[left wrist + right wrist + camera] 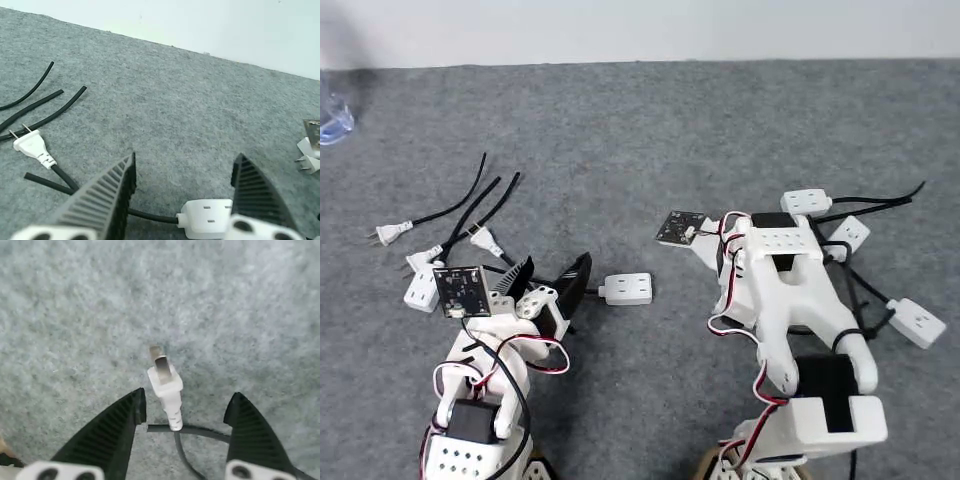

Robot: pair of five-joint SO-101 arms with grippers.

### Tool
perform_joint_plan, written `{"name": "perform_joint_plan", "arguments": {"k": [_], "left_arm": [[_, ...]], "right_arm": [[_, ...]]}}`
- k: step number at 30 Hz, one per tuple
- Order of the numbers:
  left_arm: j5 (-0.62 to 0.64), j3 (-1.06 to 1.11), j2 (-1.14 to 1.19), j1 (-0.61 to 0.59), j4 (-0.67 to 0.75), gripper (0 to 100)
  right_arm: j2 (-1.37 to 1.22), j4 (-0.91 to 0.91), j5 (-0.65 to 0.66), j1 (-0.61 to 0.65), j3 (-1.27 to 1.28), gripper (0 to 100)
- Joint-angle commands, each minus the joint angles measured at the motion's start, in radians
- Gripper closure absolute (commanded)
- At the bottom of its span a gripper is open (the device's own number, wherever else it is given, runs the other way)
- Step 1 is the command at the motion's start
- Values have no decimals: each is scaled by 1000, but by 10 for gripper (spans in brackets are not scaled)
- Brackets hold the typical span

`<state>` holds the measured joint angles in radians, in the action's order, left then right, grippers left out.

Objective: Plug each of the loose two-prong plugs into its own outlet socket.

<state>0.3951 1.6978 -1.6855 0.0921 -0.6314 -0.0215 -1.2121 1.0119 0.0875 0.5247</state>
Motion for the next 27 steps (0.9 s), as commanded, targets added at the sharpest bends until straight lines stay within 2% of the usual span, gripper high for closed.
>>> {"name": "perform_joint_plan", "arguments": {"k": [1, 4, 8, 11, 15, 25, 27], "left_arm": [[3, -7, -3, -2, -5, 706], [3, -7, -2, -2, -6, 706], [3, -7, -2, -2, -6, 706], [3, -7, -2, -2, -6, 706], [3, -7, -2, -2, -6, 706], [3, -7, -2, -2, -6, 706], [3, -7, -2, -2, -6, 706]], "right_arm": [[38, 39, 44, -8, -2, 746], [39, 47, 87, -5, 17, 783], [42, 73, 89, -10, 17, 996], [45, 97, 89, -25, 17, 953], [42, 166, 89, -30, 15, 993], [41, 268, 89, -31, 15, 980], [45, 266, 89, -33, 15, 946]]}}
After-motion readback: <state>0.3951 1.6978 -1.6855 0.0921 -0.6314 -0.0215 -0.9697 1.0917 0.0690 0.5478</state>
